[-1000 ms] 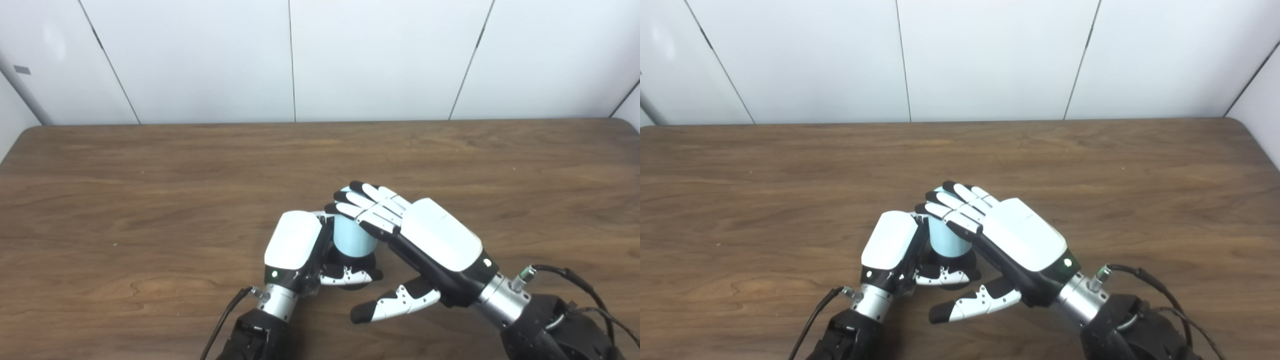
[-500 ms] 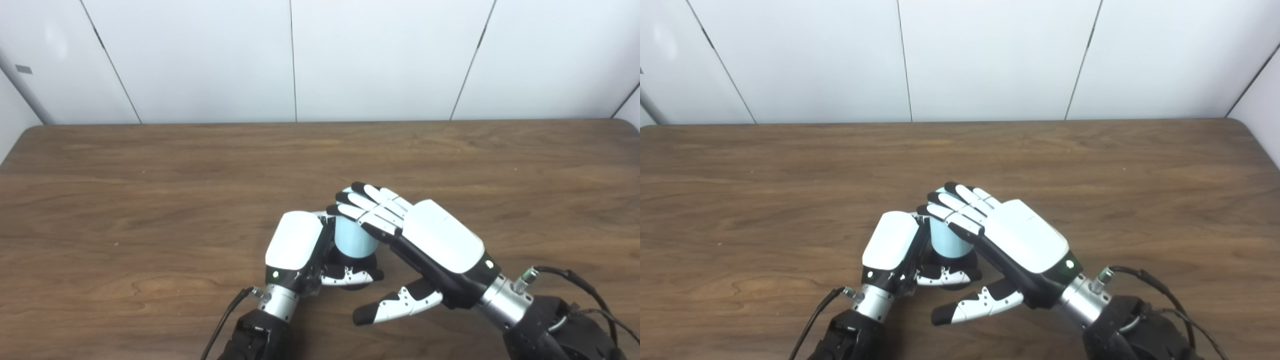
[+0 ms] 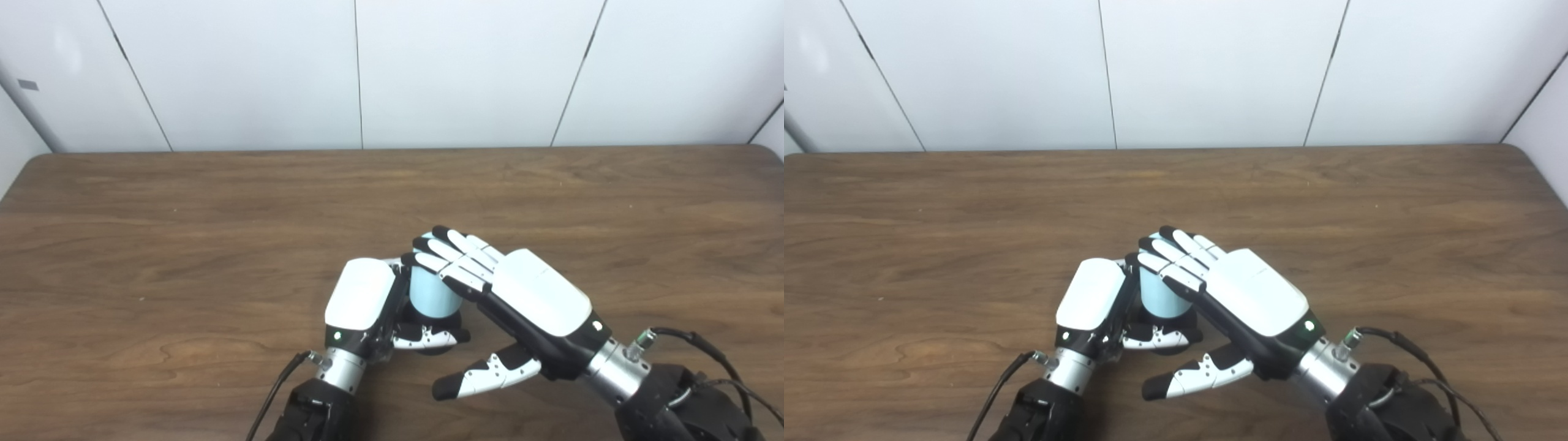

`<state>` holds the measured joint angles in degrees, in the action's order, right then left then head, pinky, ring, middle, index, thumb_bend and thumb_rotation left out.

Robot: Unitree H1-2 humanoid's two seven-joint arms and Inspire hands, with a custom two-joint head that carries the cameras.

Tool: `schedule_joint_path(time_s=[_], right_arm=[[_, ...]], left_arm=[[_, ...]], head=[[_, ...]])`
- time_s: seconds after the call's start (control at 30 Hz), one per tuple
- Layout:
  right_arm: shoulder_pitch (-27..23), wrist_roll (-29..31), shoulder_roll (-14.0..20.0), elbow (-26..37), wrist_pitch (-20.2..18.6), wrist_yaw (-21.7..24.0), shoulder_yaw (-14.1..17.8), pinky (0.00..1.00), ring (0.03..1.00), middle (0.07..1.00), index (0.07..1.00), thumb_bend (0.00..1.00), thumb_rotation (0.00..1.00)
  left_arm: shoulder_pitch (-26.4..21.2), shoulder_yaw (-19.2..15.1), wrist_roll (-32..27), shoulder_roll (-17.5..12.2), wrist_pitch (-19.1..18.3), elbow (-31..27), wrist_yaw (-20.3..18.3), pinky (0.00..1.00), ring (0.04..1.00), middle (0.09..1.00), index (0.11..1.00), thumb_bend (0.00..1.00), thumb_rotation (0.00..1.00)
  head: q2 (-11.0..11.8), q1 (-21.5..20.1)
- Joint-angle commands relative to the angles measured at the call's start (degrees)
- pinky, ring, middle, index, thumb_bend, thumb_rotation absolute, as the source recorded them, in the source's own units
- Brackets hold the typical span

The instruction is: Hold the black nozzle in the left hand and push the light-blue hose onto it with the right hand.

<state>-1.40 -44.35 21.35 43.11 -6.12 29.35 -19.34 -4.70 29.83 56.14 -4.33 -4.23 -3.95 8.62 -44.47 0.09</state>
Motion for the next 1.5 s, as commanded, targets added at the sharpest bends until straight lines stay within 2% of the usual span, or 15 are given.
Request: schedule_joint_path(time_s=[0.0, 0.27, 0.57, 0.73, 0.93, 1.23, 1.27, 1.33, 1.37, 1.4, 1.43, 1.47], right_arm=[[1.9, -0.7, 1.3, -3.6, -2.5, 6.6, -1.4, 0.95, 0.965, 0.945, 0.926, 0.73, 1.00], [0.4, 0.8, 0.6, -0.7, -3.3, 6.0, 0.7, 0.96, 0.987, 0.963, 0.950, 0.71, 1.00], [-4.0, 3.0, -1.2, 5.5, -5.1, 7.1, 6.0, 0.95, 0.978, 0.954, 0.943, 0.69, 1.00], [-6.2, 4.3, -2.0, 8.1, -6.4, 7.7, 9.2, 0.94, 0.973, 0.953, 0.949, 0.69, 1.00], [-7.6, 5.6, -2.4, 9.0, -7.6, 8.0, 11.7, 0.92, 0.965, 0.950, 0.952, 0.67, 1.00], [-7.0, 6.2, -2.5, 8.1, -7.5, 7.6, 12.9, 0.91, 0.960, 0.943, 0.942, 0.66, 1.00], [-6.9, 6.2, -2.5, 8.0, -7.4, 7.6, 12.9, 0.91, 0.958, 0.942, 0.941, 0.67, 1.00], [-6.6, 6.3, -2.4, 7.7, -7.2, 7.4, 13.1, 0.90, 0.954, 0.937, 0.937, 0.67, 1.00], [-6.5, 6.2, -2.4, 7.7, -7.2, 7.3, 13.1, 0.90, 0.952, 0.936, 0.937, 0.66, 1.00], [-6.4, 6.2, -2.4, 7.6, -7.1, 7.3, 13.2, 0.89, 0.951, 0.935, 0.936, 0.67, 1.00], [-6.4, 5.9, -2.5, 7.6, -7.2, 7.4, 13.1, 0.89, 0.950, 0.934, 0.936, 0.67, 1.00], [-6.3, 5.7, -2.6, 7.5, -7.3, 7.5, 13.1, 0.89, 0.953, 0.936, 0.939, 0.67, 1.00]], left_arm=[[1.9, 0.7, 1.0, -0.7, -2.0, 1.6, -3.7, 0.36, 0.460, 0.447, 0.497, 0.48, 0.00], [1.8, 0.7, 0.9, -0.7, -1.5, 2.2, -3.0, 0.35, 0.456, 0.435, 0.502, 0.48, 0.00], [1.7, 0.8, 1.0, -0.5, -1.9, 2.3, -3.3, 0.39, 0.486, 0.486, 0.480, 0.48, 0.00], [1.6, 0.8, 1.1, -0.4, -2.0, 2.4, -3.2, 0.37, 0.473, 0.461, 0.490, 0.48, 0.00], [1.4, 0.6, 0.9, -0.3, -1.9, 2.8, -2.9, 0.37, 0.473, 0.457, 0.491, 0.48, 0.00], [1.3, 0.3, 0.1, -0.4, -2.3, 1.9, -4.5, 0.33, 0.460, 0.484, 0.524, 0.48, 0.00], [1.2, 0.4, 0.6, -0.6, -2.3, 1.8, -4.5, 0.43, 0.441, 0.477, 0.516, 0.49, 0.00], [0.9, 0.9, 2.4, -1.1, -2.0, 1.9, -3.7, 0.49, 0.560, 0.470, 0.517, 0.52, 0.00], [0.7, 1.1, 3.4, -1.4, -2.0, 1.9, -3.3, 0.53, 0.606, 0.569, 0.600, 0.75, 0.01], [0.7, 1.3, 4.1, -1.5, -1.9, 1.9, -3.1, 0.55, 0.632, 0.611, 0.635, 0.83, 0.03], [0.5, 1.4, 4.7, -1.7, -1.7, 1.9, -2.9, 0.57, 0.645, 0.633, 0.652, 0.87, 0.04], [0.3, 1.5, 5.0, -1.8, -1.4, 1.8, -2.7, 0.63, 0.679, 0.670, 0.682, 0.92, 0.09]], head=[[-0.1, 0.0], [0.1, -0.1], [0.1, 0.0], [0.1, 0.0], [0.2, 0.2], [0.1, 0.2], [0.1, 0.2], [0.1, 0.1], [0.2, 0.1], [0.2, 0.1], [0.2, 0.1], [0.2, 0.1]])
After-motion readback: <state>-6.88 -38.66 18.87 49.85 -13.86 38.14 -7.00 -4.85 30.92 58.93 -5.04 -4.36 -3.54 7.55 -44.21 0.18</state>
